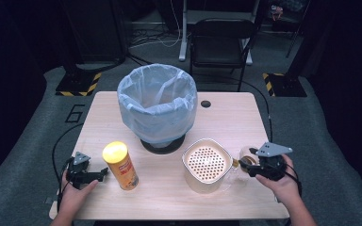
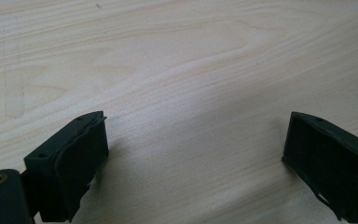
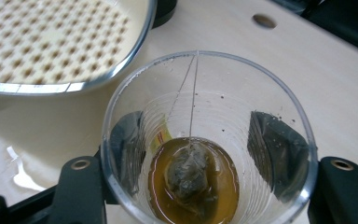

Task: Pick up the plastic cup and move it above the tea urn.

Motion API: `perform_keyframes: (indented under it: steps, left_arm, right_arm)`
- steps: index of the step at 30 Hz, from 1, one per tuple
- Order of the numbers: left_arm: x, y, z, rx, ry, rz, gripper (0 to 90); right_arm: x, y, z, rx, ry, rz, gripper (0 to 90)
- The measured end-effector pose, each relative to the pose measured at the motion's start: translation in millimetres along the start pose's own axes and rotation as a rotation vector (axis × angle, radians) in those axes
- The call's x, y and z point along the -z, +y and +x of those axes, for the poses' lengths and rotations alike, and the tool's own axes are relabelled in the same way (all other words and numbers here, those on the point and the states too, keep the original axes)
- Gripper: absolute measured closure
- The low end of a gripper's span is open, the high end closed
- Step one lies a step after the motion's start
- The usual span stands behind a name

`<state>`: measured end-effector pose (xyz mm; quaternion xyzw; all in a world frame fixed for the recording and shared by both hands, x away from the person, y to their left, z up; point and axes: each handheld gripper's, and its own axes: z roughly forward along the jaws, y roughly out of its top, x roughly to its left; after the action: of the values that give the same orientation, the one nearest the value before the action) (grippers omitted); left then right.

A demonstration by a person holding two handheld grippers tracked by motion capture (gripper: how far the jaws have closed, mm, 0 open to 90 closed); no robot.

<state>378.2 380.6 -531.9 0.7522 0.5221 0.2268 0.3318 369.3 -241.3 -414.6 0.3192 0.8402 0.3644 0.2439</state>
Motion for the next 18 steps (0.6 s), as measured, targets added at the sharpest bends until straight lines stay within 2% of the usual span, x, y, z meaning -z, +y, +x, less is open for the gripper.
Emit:
perform_keyframes:
  steps: [4, 10, 13, 16, 18]
  left_arm:
    - [0.0, 0.0, 0.0, 0.0, 0.0, 0.0, 6.3]
    - [0.0, 0.0, 0.0, 0.0, 0.0, 0.0, 6.3]
    - [0.0, 0.0, 0.0, 0.0, 0.0, 0.0, 6.3]
    - [0.0, 0.0, 0.1, 0.0, 0.0, 0.0, 6.3]
    - [-0.1, 0.0, 0.0, 0.001, 0.0, -0.001, 6.3]
  right_arm:
    - [0.5, 26.3, -13.5, 0.036, -0.036, -0.021, 36.9]
    - [-10.8, 58.3, -27.6, 0.046, 0.004, -0.089, 37.7]
    - [-20.5, 70.8, -28.9, 0.057, 0.019, -0.094, 38.0]
    - [-30.4, 81.2, -26.4, 0.086, 0.011, -0.103, 38.5]
    - [-36.8, 87.6, -22.2, 0.144, -0.008, -0.085, 38.6]
